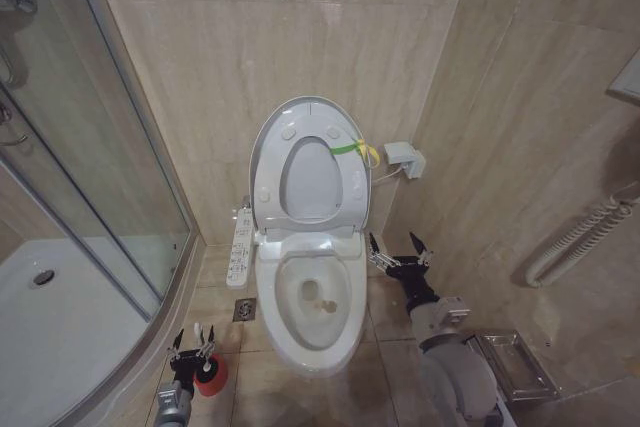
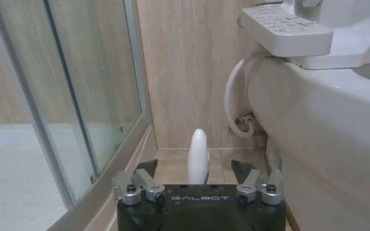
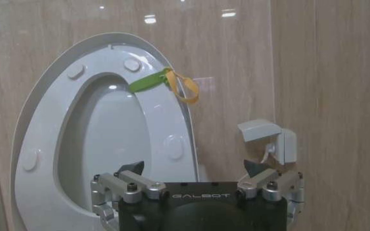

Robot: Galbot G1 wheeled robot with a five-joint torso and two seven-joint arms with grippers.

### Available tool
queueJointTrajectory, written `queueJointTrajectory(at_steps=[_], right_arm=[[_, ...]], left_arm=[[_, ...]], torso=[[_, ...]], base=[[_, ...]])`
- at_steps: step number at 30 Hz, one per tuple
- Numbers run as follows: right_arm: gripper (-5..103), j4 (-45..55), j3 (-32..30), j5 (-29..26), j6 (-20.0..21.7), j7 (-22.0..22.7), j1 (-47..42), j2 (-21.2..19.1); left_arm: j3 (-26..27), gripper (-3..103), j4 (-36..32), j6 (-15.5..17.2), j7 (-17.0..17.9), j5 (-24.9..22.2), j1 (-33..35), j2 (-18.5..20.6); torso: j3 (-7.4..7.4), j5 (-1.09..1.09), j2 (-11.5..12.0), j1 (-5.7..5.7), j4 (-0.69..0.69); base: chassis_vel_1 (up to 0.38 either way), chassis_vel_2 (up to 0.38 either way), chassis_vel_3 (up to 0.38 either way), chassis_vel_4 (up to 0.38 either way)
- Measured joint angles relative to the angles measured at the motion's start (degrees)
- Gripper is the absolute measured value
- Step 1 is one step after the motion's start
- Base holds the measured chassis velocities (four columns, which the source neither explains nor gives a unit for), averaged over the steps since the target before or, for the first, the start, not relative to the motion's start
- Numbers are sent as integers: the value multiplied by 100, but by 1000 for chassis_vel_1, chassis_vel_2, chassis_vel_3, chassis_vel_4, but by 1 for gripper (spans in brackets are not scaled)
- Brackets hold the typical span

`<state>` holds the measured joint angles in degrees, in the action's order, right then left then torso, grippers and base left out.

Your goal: Open the toilet lid, clean the toilet bowl with a toilet brush, close the toilet lid, and flush.

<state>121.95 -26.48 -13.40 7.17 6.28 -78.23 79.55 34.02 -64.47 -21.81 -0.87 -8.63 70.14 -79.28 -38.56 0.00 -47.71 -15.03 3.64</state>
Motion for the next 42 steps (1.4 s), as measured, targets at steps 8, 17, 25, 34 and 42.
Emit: queueJointTrajectory(at_steps=[8, 17, 25, 34, 42], right_arm=[[100, 0, 0, 0, 0, 0, 0, 0], [100, 0, 0, 0, 0, 0, 0, 0], [100, 0, 0, 0, 0, 0, 0, 0], [100, 0, 0, 0, 0, 0, 0, 0], [100, 0, 0, 0, 0, 0, 0, 0]], left_arm=[[26, 57, 215, -177, -175, -10, -113, 6], [58, 30, 228, -250, -257, -11, -73, -21], [107, 21, 135, -329, -309, 15, -67, 43], [106, 21, -246, -333, -328, 139, 66, 65], [-11, 21, -1368, -280, -310, 127, 517, 15]], torso=[[0, 0, 0, 0, 0], [0, 0, 0, 0, 0], [0, 0, 0, 0, 0], [0, 0, 0, 0, 0], [0, 0, 0, 0, 1]], base=[[0, 0, 0, 0], [0, 0, 0, 0], [0, 0, 0, 0], [0, 0, 0, 0], [0, 0, 0, 0]])
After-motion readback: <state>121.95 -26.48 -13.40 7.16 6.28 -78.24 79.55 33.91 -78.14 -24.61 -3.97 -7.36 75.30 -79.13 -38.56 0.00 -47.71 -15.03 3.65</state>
